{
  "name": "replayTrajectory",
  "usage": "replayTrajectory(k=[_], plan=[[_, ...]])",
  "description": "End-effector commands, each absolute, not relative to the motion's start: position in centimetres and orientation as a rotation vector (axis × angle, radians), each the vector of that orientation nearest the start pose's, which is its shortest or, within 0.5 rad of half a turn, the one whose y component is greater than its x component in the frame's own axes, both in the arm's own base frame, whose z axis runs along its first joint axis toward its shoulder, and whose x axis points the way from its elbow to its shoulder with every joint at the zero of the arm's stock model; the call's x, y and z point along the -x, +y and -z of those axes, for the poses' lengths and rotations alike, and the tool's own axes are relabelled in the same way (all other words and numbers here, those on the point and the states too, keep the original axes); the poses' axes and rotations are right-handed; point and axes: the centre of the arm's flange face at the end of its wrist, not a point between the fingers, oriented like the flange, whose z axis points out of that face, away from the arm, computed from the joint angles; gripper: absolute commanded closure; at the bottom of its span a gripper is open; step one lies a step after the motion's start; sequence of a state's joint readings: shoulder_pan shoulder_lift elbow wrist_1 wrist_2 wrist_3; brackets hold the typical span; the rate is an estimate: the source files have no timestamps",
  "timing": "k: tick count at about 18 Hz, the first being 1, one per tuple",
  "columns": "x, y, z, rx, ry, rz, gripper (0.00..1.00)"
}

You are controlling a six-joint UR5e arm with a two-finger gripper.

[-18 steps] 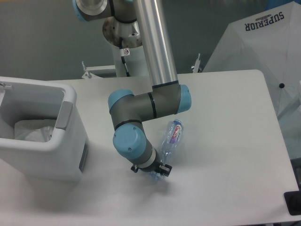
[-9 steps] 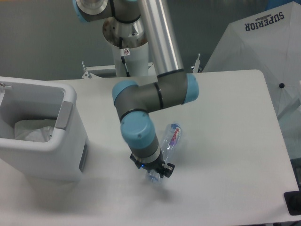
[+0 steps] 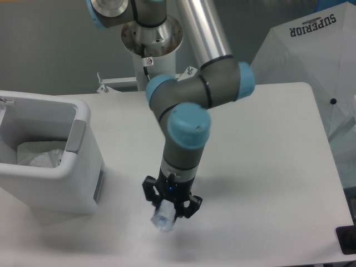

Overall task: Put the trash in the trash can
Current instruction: 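Lift the water bottle and swing it toward the trash bin, then lower the bottle into the bin and open the gripper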

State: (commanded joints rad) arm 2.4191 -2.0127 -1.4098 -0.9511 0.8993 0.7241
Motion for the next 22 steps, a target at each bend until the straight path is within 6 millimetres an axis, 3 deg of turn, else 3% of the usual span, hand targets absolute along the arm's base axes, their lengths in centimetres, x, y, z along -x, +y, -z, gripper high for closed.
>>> replayTrajectory(k=[4,10,12,14,19,22], plan=[[37.9,60.1,-43.2,2.349,0.030,0.294,0.67],[37.4,61.5,-50.7,2.177,0.140,0.290,0.67],[36.6,61.7,-52.4,2.123,0.167,0.325,0.67],[34.7,60.3,-56.4,2.066,0.193,0.320,0.67],[31.9,58.7,-61.1,1.971,0.225,0.366,0.67],[30.3,58.0,-62.7,1.900,0.267,0.427,0.67]])
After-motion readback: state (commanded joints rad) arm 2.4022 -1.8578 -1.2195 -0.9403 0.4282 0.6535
